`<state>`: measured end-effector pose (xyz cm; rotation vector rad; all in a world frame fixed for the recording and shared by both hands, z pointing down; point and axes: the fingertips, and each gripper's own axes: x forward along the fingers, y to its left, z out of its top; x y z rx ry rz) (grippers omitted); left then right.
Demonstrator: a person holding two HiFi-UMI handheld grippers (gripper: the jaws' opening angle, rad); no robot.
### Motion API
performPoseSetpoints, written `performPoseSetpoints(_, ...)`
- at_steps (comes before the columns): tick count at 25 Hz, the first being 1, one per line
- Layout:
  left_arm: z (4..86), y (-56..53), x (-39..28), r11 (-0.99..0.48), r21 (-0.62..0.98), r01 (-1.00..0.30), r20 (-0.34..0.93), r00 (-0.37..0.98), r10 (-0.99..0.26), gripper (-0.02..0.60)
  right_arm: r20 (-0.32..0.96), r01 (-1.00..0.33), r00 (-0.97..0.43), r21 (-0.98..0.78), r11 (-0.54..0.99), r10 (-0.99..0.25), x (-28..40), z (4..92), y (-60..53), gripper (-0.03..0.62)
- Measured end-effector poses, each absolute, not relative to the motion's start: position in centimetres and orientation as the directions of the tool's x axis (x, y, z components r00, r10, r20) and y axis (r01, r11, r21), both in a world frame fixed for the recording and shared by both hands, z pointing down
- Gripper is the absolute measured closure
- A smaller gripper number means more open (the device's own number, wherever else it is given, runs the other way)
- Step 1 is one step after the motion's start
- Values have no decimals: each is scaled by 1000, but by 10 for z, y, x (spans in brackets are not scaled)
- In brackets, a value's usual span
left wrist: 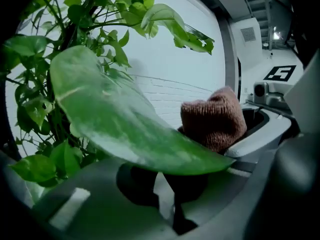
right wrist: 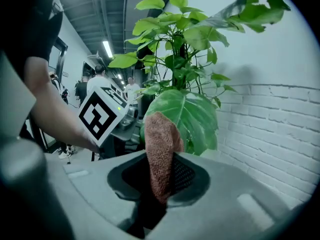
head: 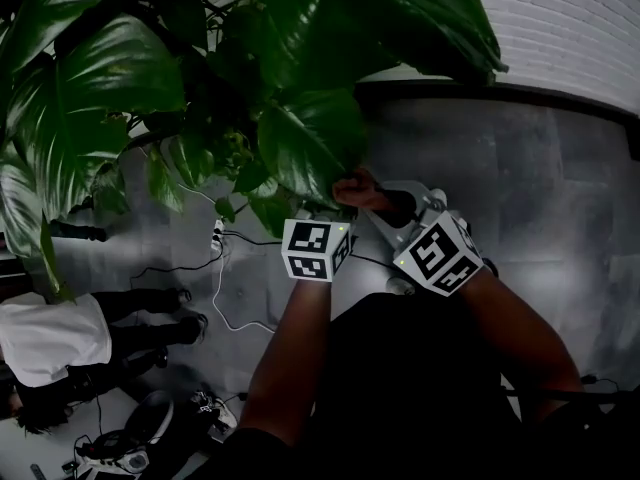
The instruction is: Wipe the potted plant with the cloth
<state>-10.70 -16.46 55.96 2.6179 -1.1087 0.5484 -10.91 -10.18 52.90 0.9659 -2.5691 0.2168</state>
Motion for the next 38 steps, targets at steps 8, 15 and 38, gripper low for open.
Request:
performPoseSetpoints(8, 556, -169, -109, -688, 23, -725, 444, 624, -643, 565, 450, -670, -672, -29, 742, -588, -100, 553, -88, 530)
performPoseSetpoints(15, 552, -179, -117, -681, -22, -732, 444, 603, -663, 565, 471, -695, -649, -44, 718, -598, -79, 558, -86, 530)
performPoseSetpoints(38, 534, -172, -146, -616, -75, -784, 456, 523, -720, 565, 249, -625, -585, 467, 625, -772, -93, 409, -178, 530)
